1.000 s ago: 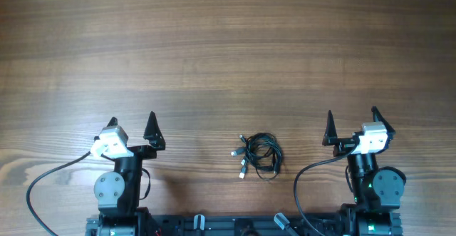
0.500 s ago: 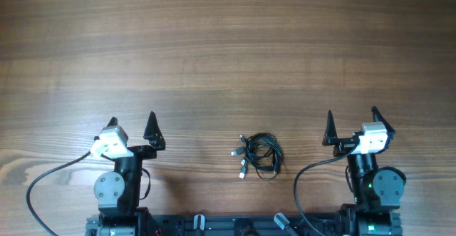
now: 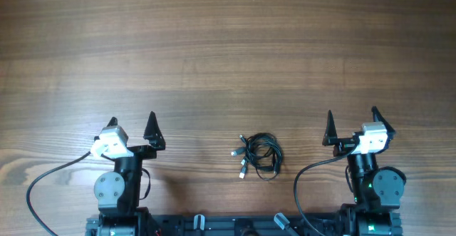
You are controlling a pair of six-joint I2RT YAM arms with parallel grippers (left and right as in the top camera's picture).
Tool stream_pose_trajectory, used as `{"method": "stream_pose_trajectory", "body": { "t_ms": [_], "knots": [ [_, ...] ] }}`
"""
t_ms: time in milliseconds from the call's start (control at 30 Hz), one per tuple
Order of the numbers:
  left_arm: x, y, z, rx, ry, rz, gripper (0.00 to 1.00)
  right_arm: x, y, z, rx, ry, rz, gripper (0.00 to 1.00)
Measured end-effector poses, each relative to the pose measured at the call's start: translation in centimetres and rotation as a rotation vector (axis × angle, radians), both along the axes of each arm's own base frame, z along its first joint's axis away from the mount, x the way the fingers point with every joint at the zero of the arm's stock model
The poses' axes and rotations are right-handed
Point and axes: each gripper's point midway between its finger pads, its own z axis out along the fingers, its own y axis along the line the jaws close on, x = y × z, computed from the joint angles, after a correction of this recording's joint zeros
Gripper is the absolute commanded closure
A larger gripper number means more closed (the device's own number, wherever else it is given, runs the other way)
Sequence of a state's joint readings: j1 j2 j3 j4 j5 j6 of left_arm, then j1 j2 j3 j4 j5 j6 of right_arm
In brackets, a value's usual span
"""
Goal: Untangle cables
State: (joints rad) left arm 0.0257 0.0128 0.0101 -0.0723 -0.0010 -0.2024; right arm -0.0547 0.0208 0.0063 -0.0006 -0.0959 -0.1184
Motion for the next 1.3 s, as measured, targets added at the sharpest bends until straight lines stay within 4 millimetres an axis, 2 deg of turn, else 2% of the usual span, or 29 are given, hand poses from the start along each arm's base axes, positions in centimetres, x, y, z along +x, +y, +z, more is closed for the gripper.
{"method": "stream_pose_trajectory", "body": {
  "t_ms": [833, 1000, 1167, 1300],
  "knots": [
    [0.0, 0.0, 0.1, 0.0, -0.003, 0.0, 0.0, 0.0, 0.0, 0.0, 0.0, 0.0, 0.0, 0.0],
    [-0.7, 0.0, -0.3, -0.002, 0.079, 0.0, 0.0, 0.0, 0.0, 0.0, 0.0, 0.0, 0.0, 0.0],
    [-1.2, 0.0, 0.9, -0.003, 0.127, 0.0, 0.0, 0.0, 0.0, 0.0, 0.0, 0.0, 0.0, 0.0],
    [-0.8, 0.0, 1.3, -0.006, 0.231, 0.0, 0.0, 0.0, 0.0, 0.0, 0.0, 0.0, 0.0, 0.0]
  ]
}}
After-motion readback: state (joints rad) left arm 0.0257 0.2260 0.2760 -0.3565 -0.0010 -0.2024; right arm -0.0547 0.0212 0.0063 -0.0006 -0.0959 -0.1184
